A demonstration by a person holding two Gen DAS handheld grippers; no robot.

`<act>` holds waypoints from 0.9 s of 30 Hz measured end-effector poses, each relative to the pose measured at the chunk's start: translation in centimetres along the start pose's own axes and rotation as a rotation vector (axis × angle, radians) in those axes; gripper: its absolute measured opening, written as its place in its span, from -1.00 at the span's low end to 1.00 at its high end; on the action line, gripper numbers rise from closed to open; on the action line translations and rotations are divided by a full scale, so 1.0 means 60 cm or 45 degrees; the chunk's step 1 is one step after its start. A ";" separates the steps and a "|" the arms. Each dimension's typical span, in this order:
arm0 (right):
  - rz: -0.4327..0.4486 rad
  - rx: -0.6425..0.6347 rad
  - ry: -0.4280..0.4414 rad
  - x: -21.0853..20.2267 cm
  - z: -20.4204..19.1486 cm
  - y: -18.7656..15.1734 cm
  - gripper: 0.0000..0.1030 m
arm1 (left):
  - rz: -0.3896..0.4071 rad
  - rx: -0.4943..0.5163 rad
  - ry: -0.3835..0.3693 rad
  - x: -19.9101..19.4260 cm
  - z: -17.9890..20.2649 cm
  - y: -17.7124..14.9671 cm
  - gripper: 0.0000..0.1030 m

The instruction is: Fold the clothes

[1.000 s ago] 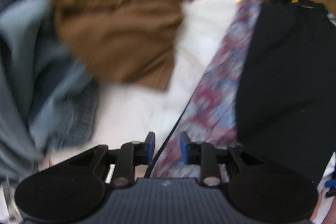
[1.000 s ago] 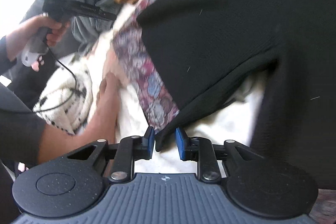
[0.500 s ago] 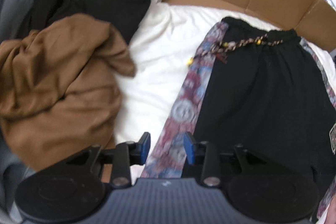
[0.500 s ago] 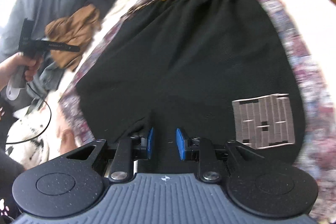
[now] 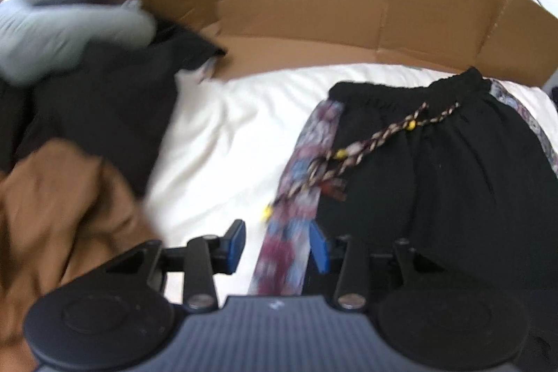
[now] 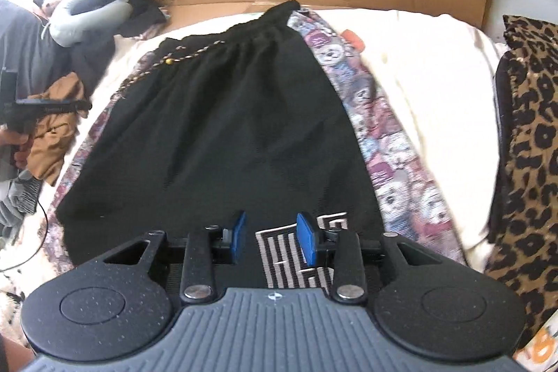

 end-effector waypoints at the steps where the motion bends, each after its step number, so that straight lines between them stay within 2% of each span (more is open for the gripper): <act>1: -0.002 -0.011 -0.010 -0.001 0.003 0.004 -0.25 | 0.007 0.034 0.009 0.011 0.005 0.007 -0.19; 3: -0.006 -0.032 -0.033 -0.005 0.009 0.014 -0.25 | 0.001 0.120 0.028 0.033 0.011 0.012 -0.40; 5: -0.001 -0.038 -0.066 -0.009 0.017 0.026 -0.25 | -0.010 0.146 0.047 0.050 0.010 0.013 -0.47; 10: 0.014 -0.039 -0.120 -0.010 0.033 0.048 -0.25 | -0.012 0.157 0.068 0.073 0.003 0.007 -0.47; 14: 0.040 -0.003 -0.110 0.006 0.043 0.053 -0.25 | 0.012 0.221 0.029 0.085 0.006 0.003 -0.50; 16: 0.087 0.030 -0.100 0.017 0.051 0.051 -0.24 | 0.025 0.223 0.028 0.085 0.001 0.004 -0.83; 18: 0.141 0.053 -0.111 0.033 0.064 0.044 -0.24 | 0.040 0.212 0.028 0.081 -0.005 0.006 -0.91; 22: 0.115 0.118 -0.174 0.068 0.096 0.017 -0.25 | 0.068 0.249 0.077 0.062 -0.015 0.014 -0.95; 27: 0.102 0.110 -0.233 0.074 0.115 0.007 -0.25 | 0.087 0.217 0.039 0.018 -0.012 0.037 -0.96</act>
Point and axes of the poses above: each gripper's, at about its wrist camera, not at the fingertips, and x roughly the way its jaws point, z to its right, y to its top, the point moved 4 cm from there along x, roughly the way its jaws point, and after that the axes turned 8 degrees about x, right-handed, at the moved point
